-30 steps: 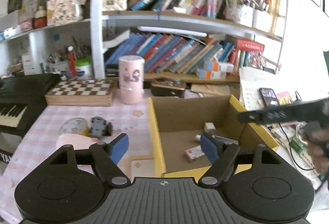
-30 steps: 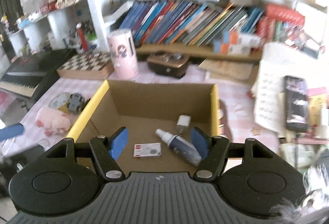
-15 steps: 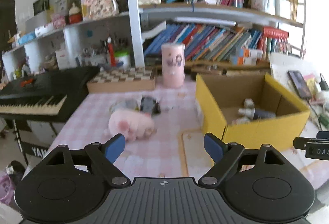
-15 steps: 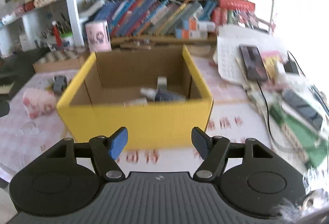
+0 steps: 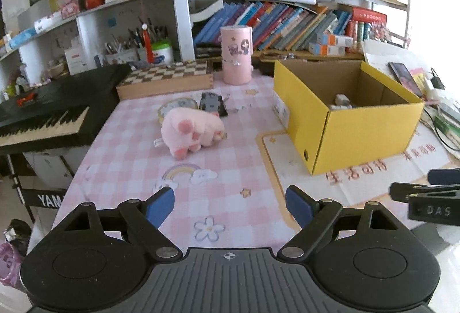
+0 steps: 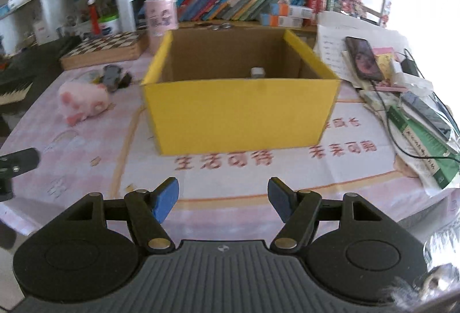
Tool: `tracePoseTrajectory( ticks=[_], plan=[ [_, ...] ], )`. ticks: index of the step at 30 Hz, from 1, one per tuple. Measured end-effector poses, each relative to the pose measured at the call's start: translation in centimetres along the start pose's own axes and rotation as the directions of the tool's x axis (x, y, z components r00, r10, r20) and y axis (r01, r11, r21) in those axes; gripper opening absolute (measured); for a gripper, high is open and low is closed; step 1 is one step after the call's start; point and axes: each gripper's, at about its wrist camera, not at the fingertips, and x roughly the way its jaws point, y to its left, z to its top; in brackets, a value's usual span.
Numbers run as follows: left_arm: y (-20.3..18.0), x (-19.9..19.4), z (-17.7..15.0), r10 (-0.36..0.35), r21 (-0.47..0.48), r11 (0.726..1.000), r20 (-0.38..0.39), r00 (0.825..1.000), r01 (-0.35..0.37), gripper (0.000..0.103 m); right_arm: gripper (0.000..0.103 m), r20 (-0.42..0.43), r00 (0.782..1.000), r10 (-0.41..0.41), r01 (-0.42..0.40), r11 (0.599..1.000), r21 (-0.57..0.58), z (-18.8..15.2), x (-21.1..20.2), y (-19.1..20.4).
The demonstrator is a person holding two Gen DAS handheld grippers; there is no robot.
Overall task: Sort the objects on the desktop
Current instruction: 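Lift both open tools out of the yellow box and back away, then move the right tool to the pink plush pig while the left tool approaches the tape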
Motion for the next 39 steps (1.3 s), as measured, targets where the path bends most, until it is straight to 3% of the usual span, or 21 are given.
tracePoseTrajectory(
  ticks=[17, 39],
  plan=[
    [6.5, -2.4, -3.0, -0.01, -0.032, 0.999, 0.009, 1.0, 0.01, 0.087, 0.067, 0.007, 0.997, 0.081, -0.079, 0.989, -0.125, -1.9, -2.2, 9.0],
    [10.7, -3.5, -4.4, 0.002, -0.057, 0.998, 0.004, 1.0, -0.001, 0.087, 0.068, 0.004, 0.994, 0.112, -0.109, 0.977, -0.183, -2.2, -2.8, 14.1]
  ],
)
